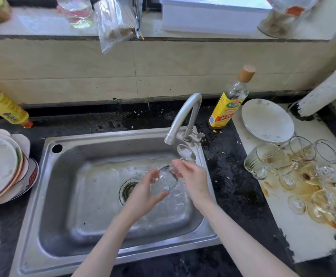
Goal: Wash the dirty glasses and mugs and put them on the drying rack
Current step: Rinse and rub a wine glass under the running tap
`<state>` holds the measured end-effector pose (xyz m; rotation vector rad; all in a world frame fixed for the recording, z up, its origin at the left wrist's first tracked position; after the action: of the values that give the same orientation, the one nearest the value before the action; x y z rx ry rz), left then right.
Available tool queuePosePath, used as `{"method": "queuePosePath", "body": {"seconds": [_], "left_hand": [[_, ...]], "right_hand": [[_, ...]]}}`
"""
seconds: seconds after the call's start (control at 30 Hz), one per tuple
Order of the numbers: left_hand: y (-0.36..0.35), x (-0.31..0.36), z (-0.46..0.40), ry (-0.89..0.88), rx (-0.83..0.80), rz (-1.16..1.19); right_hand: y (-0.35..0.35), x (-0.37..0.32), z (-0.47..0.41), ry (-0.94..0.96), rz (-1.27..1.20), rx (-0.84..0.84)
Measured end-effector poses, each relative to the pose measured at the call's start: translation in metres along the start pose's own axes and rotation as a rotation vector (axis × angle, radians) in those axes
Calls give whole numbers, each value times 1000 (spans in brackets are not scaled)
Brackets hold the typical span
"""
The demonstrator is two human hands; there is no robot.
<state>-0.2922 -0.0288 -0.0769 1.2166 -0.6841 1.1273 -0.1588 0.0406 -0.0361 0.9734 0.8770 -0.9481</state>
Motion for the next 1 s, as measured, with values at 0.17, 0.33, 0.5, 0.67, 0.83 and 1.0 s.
{"method": "queuePosePath", "body": {"seconds": [0.17,0.33,0.5,0.67,0.83,1.0], "left_hand": [[-14,0,4,-110,1,-249],[-23,12,6,-226,40,-415],[-38,25,12,-272,-127,-555],[-68,41,48,-314,-426,-682],[-102,54,98,-453,-537,-792],[-147,84,179,-705,-627,-859]], "right_hand": [[3,14,12,60,238,33],[20,12,20,163,246,126],[50,16,47,111,237,169],[86,37,102,104,307,260],[126,65,188,67,297,391],[158,103,306,-15,280,614]]}}
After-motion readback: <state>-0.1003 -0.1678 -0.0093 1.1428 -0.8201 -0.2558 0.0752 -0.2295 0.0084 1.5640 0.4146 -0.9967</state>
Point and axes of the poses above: each hand's wrist, its own z-axis away from the middle knuckle, its own y-axis out of the back of the hand, x = y × z, the point moved 2 cm from there along -z, towards the middle knuckle, and after that the axes turned 9 degrees about z, right-handed, at the moved point
